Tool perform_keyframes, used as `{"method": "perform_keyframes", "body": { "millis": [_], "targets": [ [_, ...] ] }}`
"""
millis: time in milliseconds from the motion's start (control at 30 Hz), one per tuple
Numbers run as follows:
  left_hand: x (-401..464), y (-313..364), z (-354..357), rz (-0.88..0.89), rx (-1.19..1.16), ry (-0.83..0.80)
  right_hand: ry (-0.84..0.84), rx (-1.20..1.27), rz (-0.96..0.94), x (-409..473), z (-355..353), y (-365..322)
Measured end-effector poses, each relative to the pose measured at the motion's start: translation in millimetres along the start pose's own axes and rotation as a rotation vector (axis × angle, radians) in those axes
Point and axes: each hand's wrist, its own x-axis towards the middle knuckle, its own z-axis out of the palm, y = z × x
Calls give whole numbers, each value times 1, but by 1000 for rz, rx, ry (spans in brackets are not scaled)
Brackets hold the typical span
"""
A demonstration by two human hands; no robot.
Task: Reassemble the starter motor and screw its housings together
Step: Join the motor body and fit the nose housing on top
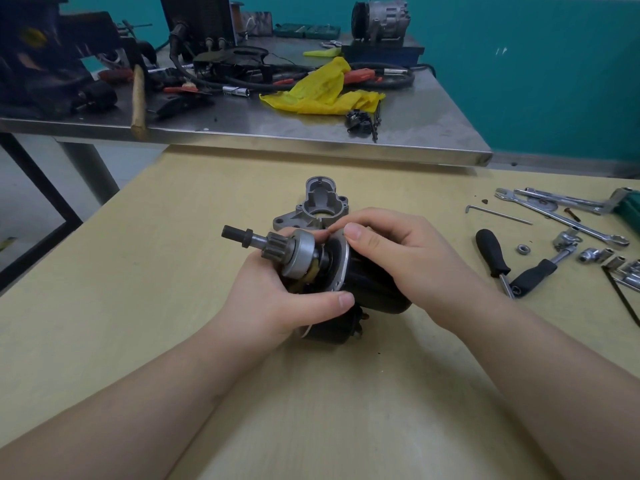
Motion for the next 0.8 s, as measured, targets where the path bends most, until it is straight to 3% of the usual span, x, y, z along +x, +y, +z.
{"method": "perform_keyframes", "body": {
  "millis": [200,433,800],
  "targets": [
    [1,10,5,68,56,-6,-185,-210,-41,-3,-9,-2],
    [-1,12,-1,57,265,20,-160,-184,-40,-7,-17,-5],
    [20,75,14,67,556,-478,-27,119,-102,-54,-19,3]
  ]
}}
